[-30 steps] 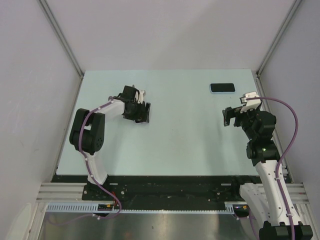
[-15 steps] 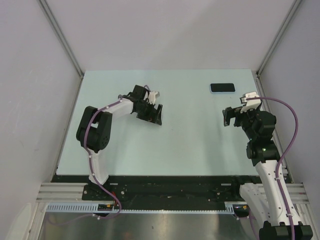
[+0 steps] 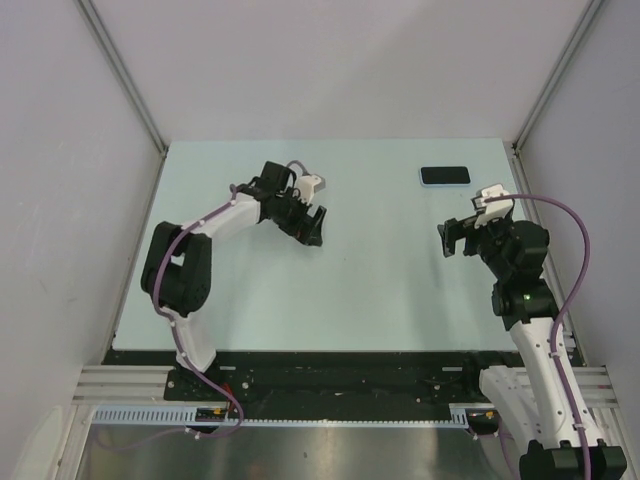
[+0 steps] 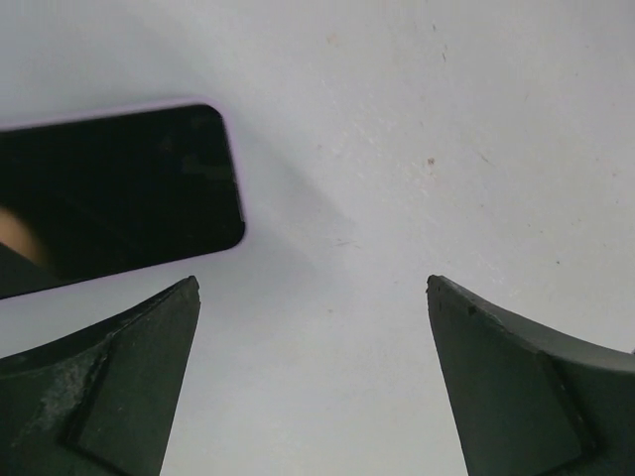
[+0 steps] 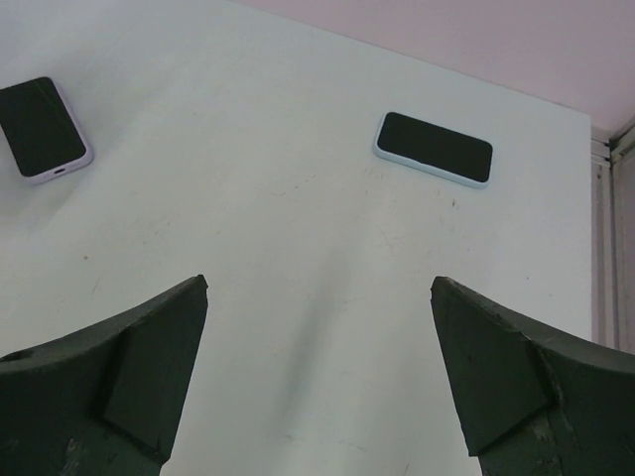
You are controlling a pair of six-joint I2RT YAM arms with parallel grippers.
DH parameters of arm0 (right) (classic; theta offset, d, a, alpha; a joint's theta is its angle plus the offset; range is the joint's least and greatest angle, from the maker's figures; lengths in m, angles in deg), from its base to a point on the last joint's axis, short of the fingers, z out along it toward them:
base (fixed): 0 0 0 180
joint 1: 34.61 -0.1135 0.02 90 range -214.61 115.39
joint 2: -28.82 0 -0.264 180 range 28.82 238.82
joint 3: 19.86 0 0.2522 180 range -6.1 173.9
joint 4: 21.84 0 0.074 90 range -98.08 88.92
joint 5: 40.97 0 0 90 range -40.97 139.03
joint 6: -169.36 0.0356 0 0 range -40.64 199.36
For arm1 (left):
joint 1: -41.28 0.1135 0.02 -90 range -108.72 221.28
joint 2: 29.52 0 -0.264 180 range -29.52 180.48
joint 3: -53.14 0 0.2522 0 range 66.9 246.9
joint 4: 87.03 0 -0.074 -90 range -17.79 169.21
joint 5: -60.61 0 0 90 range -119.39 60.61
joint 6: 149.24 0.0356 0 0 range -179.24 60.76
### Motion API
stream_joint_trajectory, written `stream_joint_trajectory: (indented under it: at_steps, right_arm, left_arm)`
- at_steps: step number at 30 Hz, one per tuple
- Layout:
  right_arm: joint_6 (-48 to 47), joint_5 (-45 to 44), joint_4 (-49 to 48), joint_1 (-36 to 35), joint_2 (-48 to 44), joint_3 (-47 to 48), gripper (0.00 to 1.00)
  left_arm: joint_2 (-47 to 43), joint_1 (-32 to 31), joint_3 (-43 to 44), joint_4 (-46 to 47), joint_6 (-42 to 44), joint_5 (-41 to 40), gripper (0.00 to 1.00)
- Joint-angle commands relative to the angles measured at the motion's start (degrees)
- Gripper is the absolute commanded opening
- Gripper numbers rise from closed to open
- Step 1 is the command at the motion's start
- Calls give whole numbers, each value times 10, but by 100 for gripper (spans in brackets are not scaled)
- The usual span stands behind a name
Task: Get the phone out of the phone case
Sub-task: Move the phone to the center of the board.
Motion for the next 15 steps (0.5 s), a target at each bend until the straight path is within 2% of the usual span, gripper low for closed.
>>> stream_joint_trajectory:
  at_steps: [1, 4, 6, 10, 11, 15]
  right_arm:
    - [-24, 39, 12, -5, 4, 1, 100]
    - [-33, 70, 23, -9, 6, 2, 99]
    - [-43, 84, 30, -18, 12, 2, 99]
    - [-69, 71, 48, -75, 58, 20, 98]
    - [-83, 55, 55, -108, 73, 37, 99]
    - [-106, 13, 68, -183, 167, 80, 98]
  left_arm:
    - [-62, 16, 34, 0, 153, -45, 100]
    - [-70, 27, 29, -1, 169, -84, 100]
    - [-81, 44, 13, -3, 167, -79, 100]
    - [-118, 90, -33, -2, 155, -25, 100]
    - [-133, 100, -43, -3, 159, -14, 100]
    - [-148, 140, -60, -4, 179, -17, 100]
